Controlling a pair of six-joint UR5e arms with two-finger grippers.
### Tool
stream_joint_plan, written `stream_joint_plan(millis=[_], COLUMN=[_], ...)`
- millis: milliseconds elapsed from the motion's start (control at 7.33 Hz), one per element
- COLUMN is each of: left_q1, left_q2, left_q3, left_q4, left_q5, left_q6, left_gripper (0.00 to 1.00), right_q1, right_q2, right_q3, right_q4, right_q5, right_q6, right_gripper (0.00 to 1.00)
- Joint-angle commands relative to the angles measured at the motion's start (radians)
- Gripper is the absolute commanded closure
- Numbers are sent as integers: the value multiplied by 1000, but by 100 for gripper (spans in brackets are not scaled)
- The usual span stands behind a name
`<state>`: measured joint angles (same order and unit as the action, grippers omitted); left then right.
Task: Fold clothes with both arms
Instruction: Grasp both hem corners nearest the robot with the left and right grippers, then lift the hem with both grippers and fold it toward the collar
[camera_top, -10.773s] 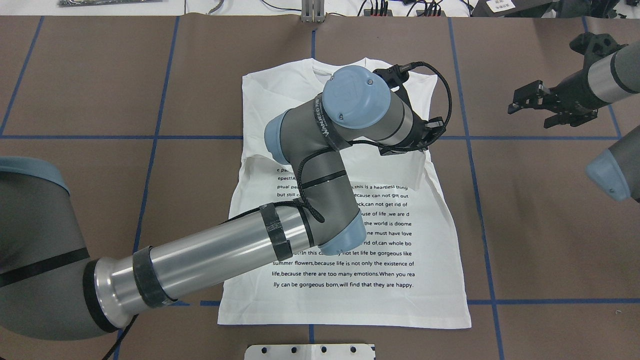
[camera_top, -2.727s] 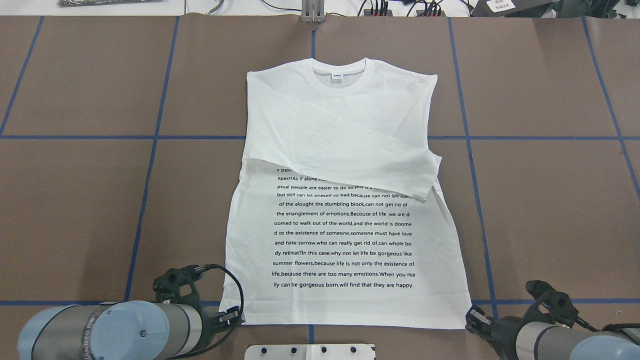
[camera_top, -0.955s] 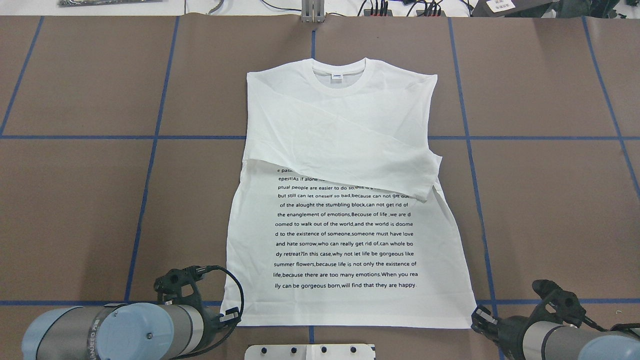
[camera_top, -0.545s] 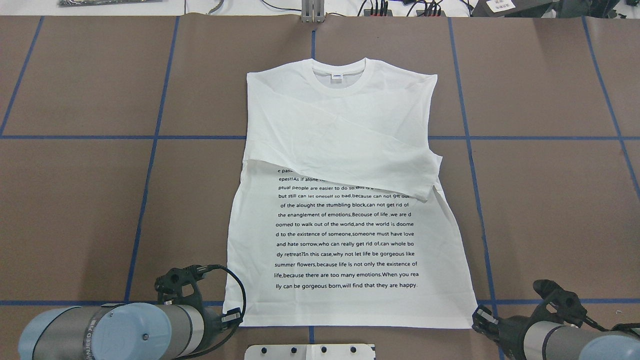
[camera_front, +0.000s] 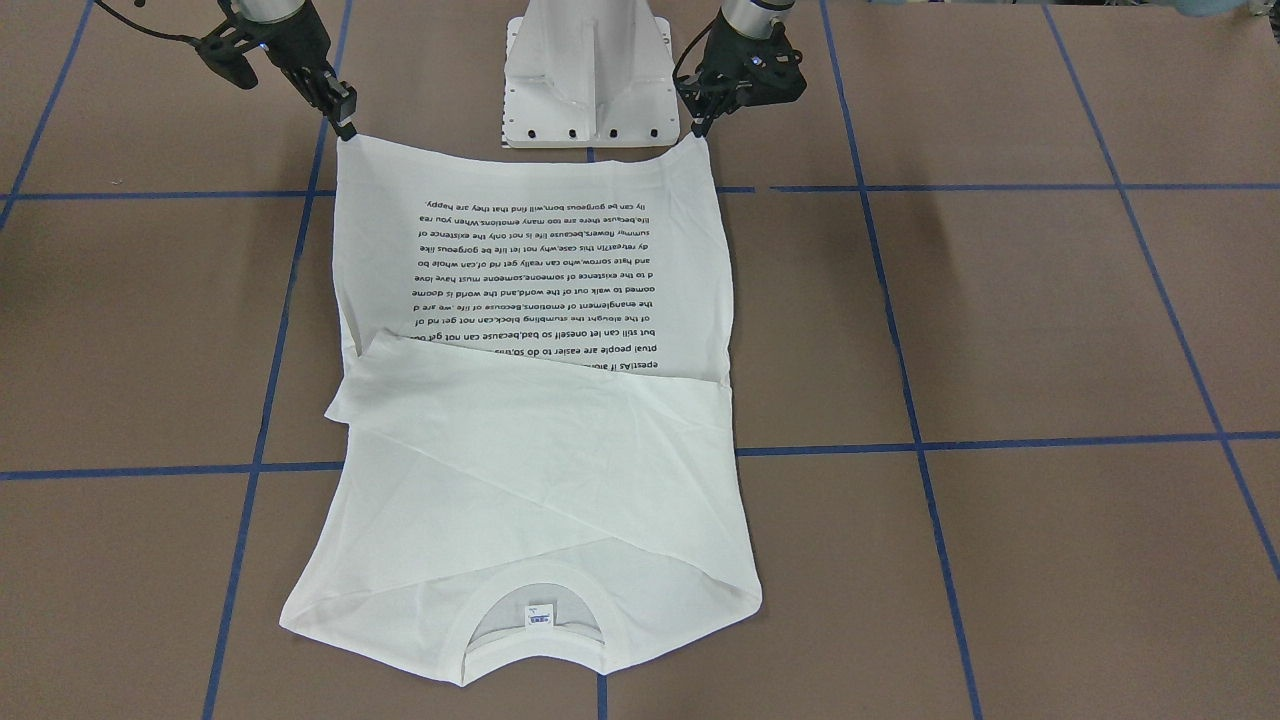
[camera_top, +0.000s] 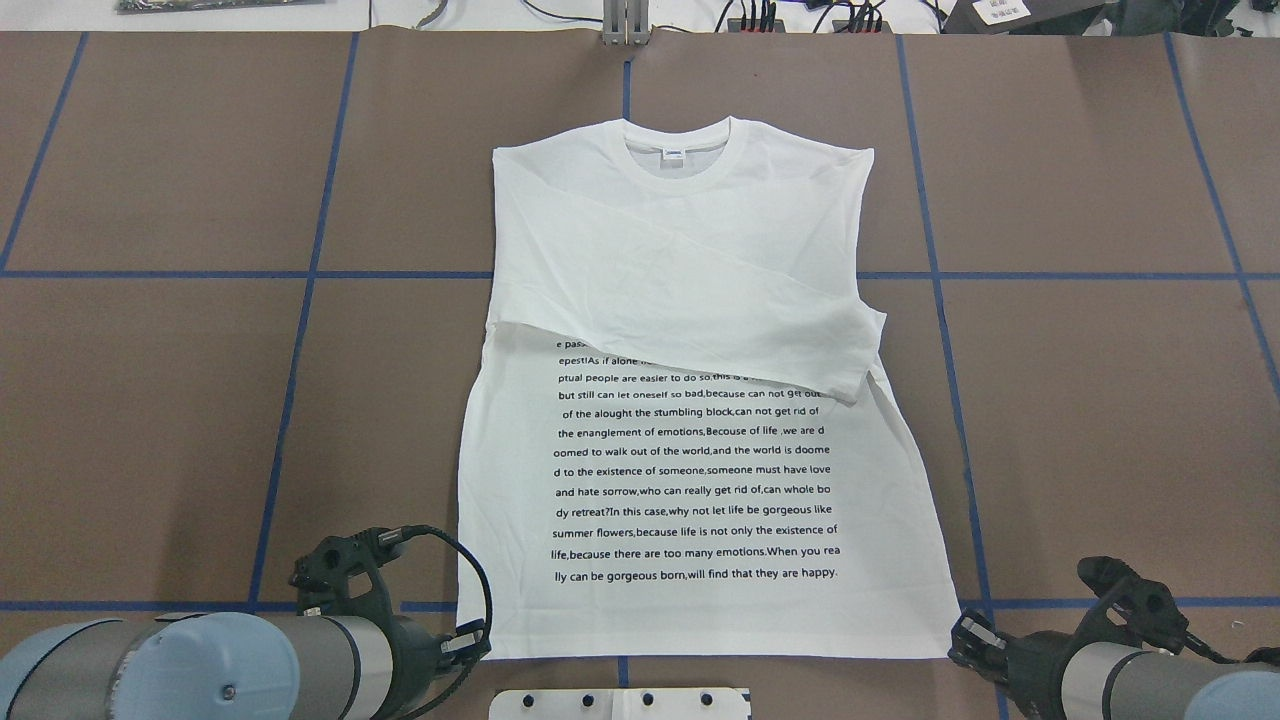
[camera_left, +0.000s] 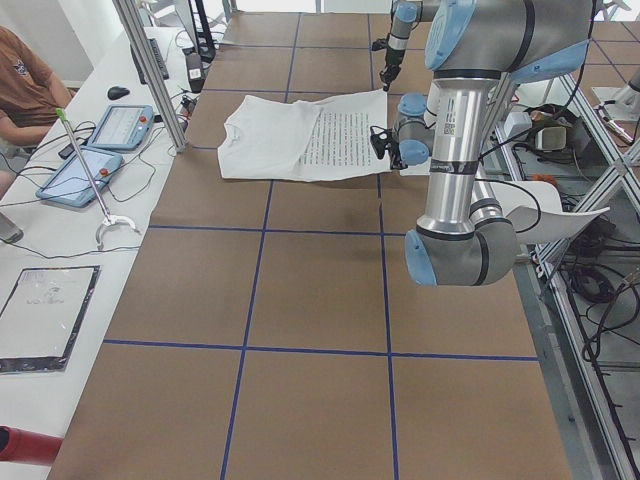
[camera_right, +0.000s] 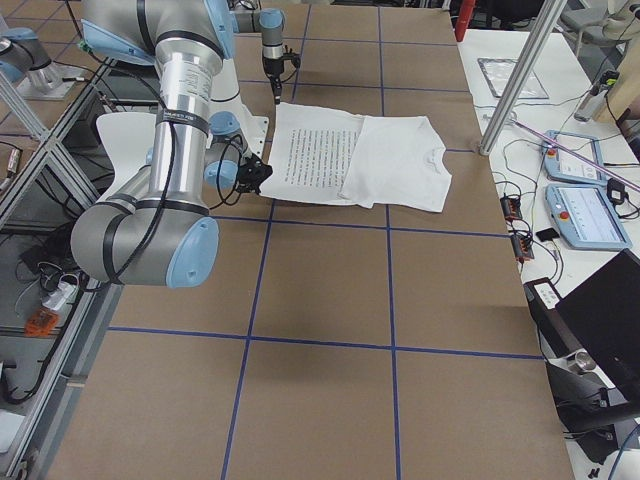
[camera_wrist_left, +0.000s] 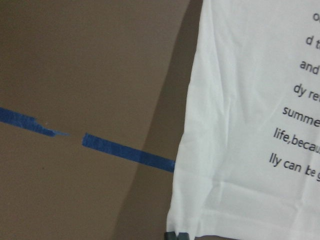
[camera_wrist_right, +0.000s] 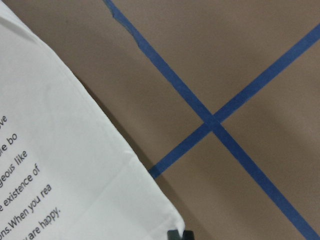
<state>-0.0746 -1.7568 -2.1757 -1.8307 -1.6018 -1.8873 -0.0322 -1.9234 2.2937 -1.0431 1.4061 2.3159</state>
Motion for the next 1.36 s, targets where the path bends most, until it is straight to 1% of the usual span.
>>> stream_joint_plan(millis=[0,136,273,409,545,682,818,955,1091,1227], left_q1=[3,4,-10,-34,-106,-169,-241,-325,-394,-460], left_q2=[42,72,54,37,11,-54,-137,-180,-194,-237], left_q3=[-134,-189,-199,-196,-185,-129,-40,27,74,147], left_q4=[33,34,34,34,36,37,59,60,51,47], left_q5=[-1,-1,-9,-9,-12,-13,-24,-79,-110,-112], left_q6=[-38,-56,-56,-47,-36,41,118,192,267,316], left_gripper=[100,100,100,100,100,100,100,100,100,100], right_q1=[2,3,41,120,240,347,486,594,670,736], right_q2=[-35,-42,-42,-33,9,45,141,215,306,448], right_q3=[61,81,111,127,124,77,-3,-101,-179,-207], right_q4=[0,0,0,0,0,-3,-3,-3,-47,-224], right_q5=[1,-1,2,13,95,217,332,425,480,526], right_q6=[0,0,0,-10,-33,-94,-203,-269,-309,-428], right_gripper=[100,100,100,100,100,100,100,100,100,100])
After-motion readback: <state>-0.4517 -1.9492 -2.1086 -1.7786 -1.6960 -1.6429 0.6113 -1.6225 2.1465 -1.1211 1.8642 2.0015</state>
